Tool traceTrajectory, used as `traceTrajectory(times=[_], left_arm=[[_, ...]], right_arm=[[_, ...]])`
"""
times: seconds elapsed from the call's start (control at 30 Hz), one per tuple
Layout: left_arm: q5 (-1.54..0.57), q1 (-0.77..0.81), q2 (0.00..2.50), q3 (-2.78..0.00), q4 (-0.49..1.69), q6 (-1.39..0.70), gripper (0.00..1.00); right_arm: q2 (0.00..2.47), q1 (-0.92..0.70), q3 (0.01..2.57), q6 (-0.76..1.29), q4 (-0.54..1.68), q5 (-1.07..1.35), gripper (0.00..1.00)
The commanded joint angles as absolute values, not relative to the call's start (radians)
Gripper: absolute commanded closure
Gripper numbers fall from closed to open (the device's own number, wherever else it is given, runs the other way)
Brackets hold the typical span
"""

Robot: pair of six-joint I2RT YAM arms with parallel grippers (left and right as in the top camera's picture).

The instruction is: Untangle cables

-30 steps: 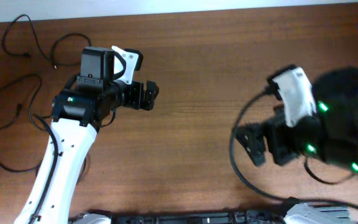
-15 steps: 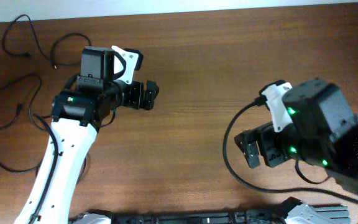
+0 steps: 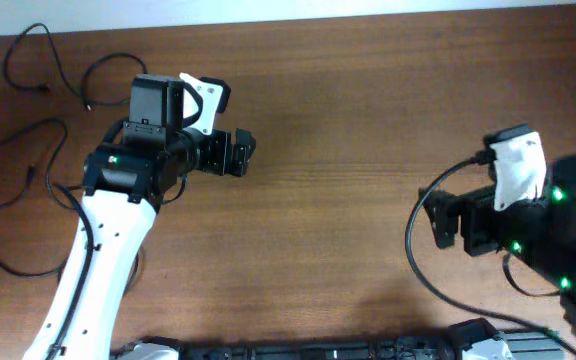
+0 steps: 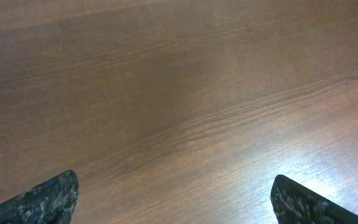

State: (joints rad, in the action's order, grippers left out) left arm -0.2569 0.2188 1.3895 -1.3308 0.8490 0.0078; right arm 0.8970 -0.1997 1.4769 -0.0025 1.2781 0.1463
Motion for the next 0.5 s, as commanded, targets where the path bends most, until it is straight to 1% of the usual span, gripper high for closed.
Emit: traceTrajectory(times=[0.0,0.1,0.23,0.33,0.47], left_arm=[[-0.257,0.22,1.382,-1.345,0.85,0.016,0.01],[-0.257,0.22,1.382,-1.345,0.85,0.016,0.01],[-0.257,0.22,1.382,-1.345,0.85,0.016,0.01],[-0.257,0.22,1.382,-1.345,0.85,0.016,0.01],[-0.257,0.22,1.382,-1.345,0.85,0.016,0.01]], right_arm=[[0.748,-0.139,1.263,-0.105,1.075,0.244,0.02],[0.597,-0.1,1.021,-0.116,0.869,0.244,0.02],[0.443,-0.071,0.761,-0.123,0.622,0.245,0.02],[0.32,-0.07,0.513,-0.123,0.348,0.259,0.02],[0.19,-0.07,0.329,-0.123,0.178,0.258,0.02]])
